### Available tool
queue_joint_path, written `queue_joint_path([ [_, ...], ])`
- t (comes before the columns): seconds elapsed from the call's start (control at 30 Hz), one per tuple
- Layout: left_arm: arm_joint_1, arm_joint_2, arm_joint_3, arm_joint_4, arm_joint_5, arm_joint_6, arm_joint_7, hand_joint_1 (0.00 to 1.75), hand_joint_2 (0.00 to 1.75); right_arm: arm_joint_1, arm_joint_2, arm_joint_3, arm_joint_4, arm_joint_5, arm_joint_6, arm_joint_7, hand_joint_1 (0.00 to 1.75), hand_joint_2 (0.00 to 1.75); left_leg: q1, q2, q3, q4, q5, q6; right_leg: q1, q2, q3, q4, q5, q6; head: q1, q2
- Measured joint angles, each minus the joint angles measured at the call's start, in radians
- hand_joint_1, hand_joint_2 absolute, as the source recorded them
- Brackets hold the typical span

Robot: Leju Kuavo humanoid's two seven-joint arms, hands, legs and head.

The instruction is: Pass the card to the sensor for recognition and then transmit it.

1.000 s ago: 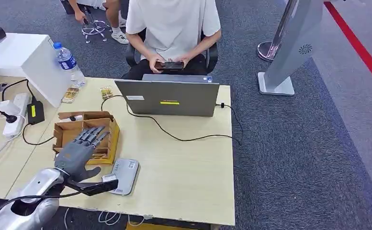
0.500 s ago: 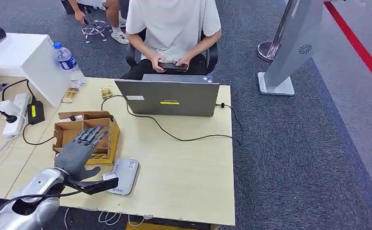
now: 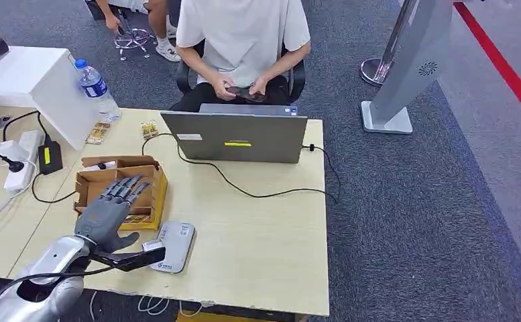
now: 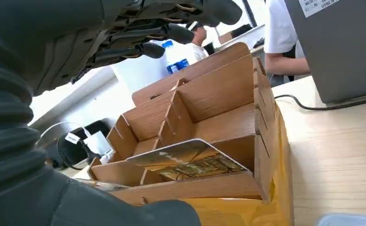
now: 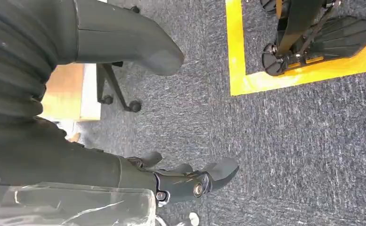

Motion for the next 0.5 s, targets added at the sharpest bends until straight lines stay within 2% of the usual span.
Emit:
queue_joint_path([
  [0.1, 0.0, 0.0, 0.0, 0.0, -0.001, -0.001, 0.001, 0.0, 1.75, 0.0, 0.0, -0.003, 0.0, 0.001, 0.002, 0.001, 0.0, 1.75, 0.0, 0.0, 0.0, 0.0, 0.0, 0.0, 0.0, 0.0, 0.0, 0.0, 0.0, 0.0, 0.0, 0.0],
  [0.13, 0.0, 0.0, 0.0, 0.0, -0.001, -0.002, 0.001, 1.75, 1.75, 0.0, 0.0, -0.003, 0.0, 0.001, 0.002, 0.002, 0.0, 1.75, 0.0, 0.0, 0.0, 0.0, 0.0, 0.0, 0.0, 0.0, 0.0, 0.0, 0.0, 0.0, 0.0, 0.0],
  [0.5, 0.0, 0.01, 0.0, 0.0, 0.018, -0.036, 0.003, 1.75, 1.75, 0.0, 0.0, -0.006, 0.0, 0.006, 0.003, 0.01, 0.0, 1.75, 0.0, 0.0, 0.0, 0.0, 0.0, 0.0, 0.0, 0.0, 0.0, 0.0, 0.0, 0.0, 0.0, 0.0],
])
